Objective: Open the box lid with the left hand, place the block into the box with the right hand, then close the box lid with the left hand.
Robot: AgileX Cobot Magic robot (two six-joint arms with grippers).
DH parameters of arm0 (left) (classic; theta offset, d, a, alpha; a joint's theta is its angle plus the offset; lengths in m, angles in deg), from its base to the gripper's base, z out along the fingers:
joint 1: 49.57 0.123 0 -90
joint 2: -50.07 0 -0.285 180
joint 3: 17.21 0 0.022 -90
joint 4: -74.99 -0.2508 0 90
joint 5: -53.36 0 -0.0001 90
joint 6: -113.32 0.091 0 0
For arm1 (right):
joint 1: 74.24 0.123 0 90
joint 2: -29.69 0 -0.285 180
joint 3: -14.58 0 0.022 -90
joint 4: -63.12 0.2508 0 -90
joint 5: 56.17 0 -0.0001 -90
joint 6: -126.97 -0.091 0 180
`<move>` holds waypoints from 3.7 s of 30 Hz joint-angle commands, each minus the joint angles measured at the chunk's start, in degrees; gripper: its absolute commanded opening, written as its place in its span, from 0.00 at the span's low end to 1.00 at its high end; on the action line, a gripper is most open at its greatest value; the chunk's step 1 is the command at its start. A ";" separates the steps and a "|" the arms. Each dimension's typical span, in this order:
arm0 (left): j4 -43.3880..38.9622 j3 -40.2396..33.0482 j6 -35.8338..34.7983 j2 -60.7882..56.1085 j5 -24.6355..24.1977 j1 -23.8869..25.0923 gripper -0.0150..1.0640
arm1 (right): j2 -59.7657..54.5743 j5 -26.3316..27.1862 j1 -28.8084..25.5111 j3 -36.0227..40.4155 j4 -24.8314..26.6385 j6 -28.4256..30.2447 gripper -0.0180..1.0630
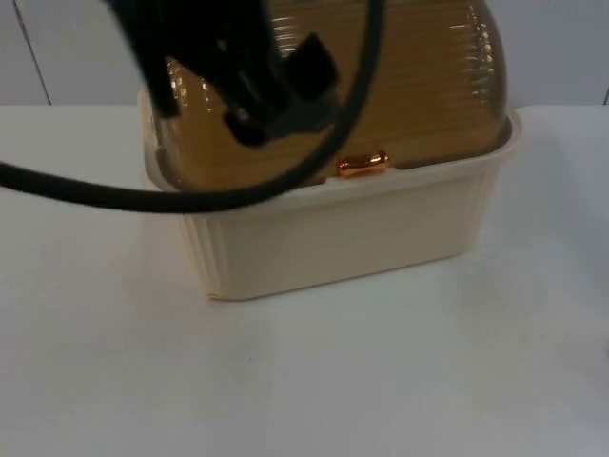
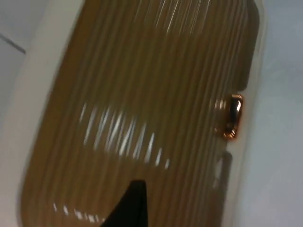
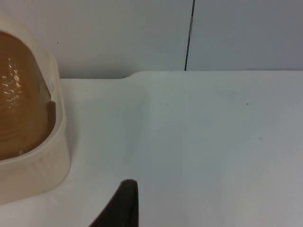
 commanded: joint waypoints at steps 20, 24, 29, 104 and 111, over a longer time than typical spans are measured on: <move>-58.88 1.20 -37.03 18.07 -4.58 -14.04 0.99 | -0.05 2.86 0.39 -0.45 -6.70 0.82 0.99; -66.30 1.20 -44.94 19.98 -8.15 -14.04 0.99 | -0.05 2.86 0.39 -0.45 -7.57 0.82 0.99; -70.57 1.20 -52.49 22.79 -11.73 -14.04 0.98 | -0.05 3.09 0.39 -0.45 -7.81 0.82 0.99; -78.32 -0.56 -58.50 29.03 2.58 -7.67 0.01 | -0.05 4.37 0.39 -0.45 -8.06 -0.33 0.99; -78.32 1.23 -58.50 29.03 1.52 -7.05 0.01 | -0.05 4.47 0.39 -0.45 -8.05 -0.33 0.99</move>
